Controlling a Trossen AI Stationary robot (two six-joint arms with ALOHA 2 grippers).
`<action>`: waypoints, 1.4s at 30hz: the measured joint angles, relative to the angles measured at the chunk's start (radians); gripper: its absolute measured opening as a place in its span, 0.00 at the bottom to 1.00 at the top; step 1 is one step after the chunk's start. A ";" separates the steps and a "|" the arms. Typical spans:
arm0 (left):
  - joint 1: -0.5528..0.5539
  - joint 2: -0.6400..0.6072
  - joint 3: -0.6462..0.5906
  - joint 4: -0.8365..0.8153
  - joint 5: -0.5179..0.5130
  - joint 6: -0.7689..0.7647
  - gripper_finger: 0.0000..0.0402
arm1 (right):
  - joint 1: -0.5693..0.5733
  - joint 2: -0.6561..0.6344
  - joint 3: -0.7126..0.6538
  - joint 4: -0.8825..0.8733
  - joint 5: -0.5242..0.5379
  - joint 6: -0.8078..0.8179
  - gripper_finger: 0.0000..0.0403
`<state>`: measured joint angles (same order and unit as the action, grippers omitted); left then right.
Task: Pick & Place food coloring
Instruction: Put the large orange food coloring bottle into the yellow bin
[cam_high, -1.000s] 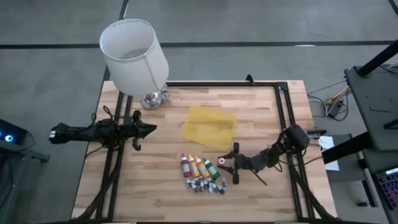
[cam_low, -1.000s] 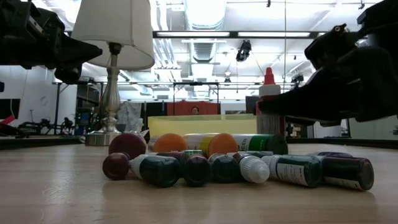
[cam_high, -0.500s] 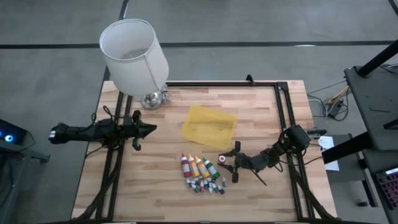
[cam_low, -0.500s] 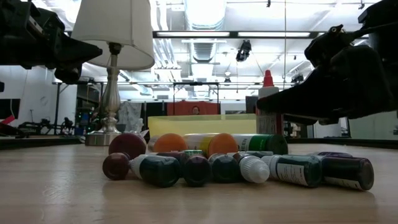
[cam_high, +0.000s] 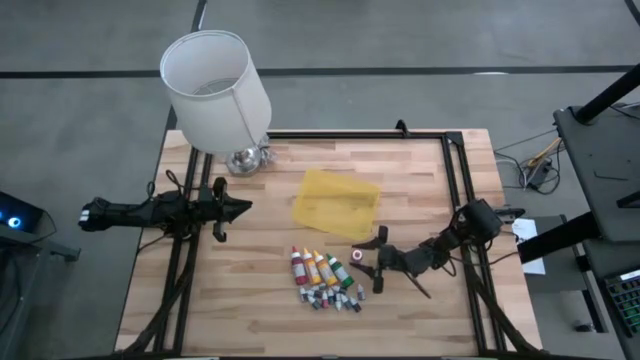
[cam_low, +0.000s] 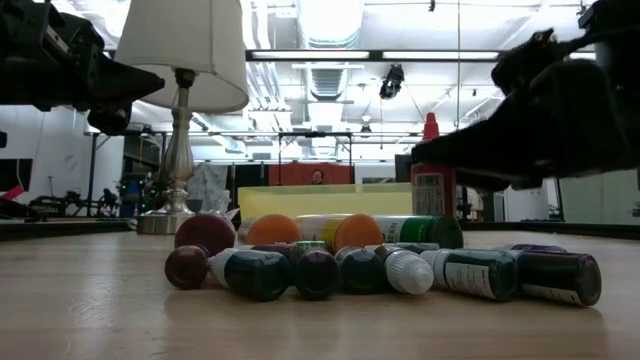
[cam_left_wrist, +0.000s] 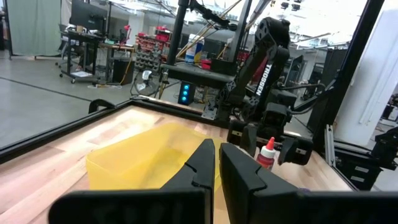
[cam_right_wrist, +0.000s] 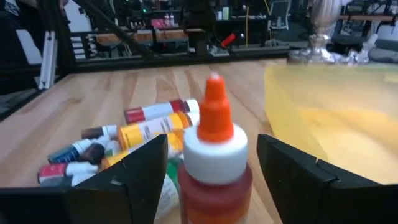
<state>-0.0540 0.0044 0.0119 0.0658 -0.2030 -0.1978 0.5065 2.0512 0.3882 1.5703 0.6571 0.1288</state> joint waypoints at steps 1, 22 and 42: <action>0.000 0.000 0.000 0.000 0.000 0.000 0.00 | 0.000 -0.008 0.000 0.000 0.000 -0.015 0.61; 0.000 0.000 0.000 0.000 0.000 0.000 0.00 | 0.001 -0.042 -0.003 -0.001 0.000 -0.005 0.51; 0.000 0.000 0.000 0.000 0.000 0.000 0.00 | 0.002 -0.107 -0.003 -0.019 -0.001 -0.049 0.27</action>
<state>-0.0539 0.0044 0.0116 0.0659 -0.2029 -0.1979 0.5082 1.9444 0.3851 1.5513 0.6564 0.0795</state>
